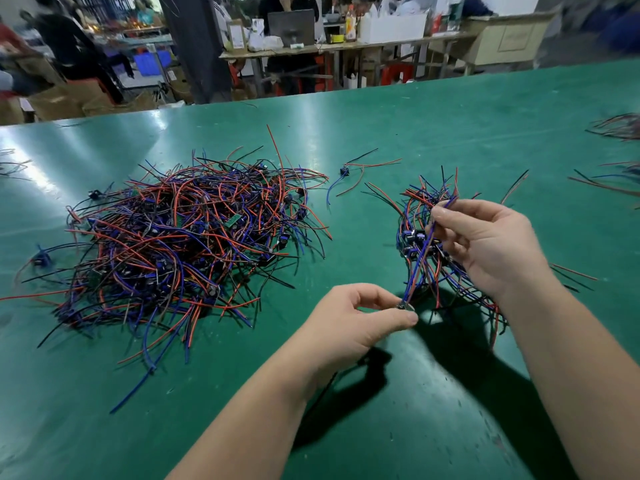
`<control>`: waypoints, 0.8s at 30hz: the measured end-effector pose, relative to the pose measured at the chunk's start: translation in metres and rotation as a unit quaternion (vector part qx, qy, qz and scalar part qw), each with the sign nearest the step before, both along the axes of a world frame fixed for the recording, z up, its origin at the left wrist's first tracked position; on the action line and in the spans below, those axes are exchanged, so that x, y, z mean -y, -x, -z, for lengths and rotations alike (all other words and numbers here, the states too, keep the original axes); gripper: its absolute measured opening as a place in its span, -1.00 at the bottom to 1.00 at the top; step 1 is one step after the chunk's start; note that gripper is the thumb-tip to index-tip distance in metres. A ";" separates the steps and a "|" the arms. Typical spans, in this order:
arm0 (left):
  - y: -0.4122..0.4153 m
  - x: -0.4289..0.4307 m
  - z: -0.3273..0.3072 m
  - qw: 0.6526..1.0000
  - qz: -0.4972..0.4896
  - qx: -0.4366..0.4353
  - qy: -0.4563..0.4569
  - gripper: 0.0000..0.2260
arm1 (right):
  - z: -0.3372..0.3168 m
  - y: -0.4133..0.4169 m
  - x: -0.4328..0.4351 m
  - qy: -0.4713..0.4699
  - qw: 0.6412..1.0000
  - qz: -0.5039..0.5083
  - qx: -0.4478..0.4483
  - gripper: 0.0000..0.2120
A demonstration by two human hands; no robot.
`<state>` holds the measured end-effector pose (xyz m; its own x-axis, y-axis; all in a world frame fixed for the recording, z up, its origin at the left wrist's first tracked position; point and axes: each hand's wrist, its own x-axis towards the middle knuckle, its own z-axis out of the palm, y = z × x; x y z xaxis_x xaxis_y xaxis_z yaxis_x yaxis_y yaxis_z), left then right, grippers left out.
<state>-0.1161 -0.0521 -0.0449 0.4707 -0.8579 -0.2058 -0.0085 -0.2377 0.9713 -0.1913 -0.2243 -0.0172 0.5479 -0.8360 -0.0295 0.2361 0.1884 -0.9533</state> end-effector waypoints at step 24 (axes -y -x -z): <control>-0.010 0.000 -0.016 0.933 -0.156 -0.247 0.211 -0.87 | 0.011 -0.012 -0.037 0.001 0.962 -0.265 0.065 -0.90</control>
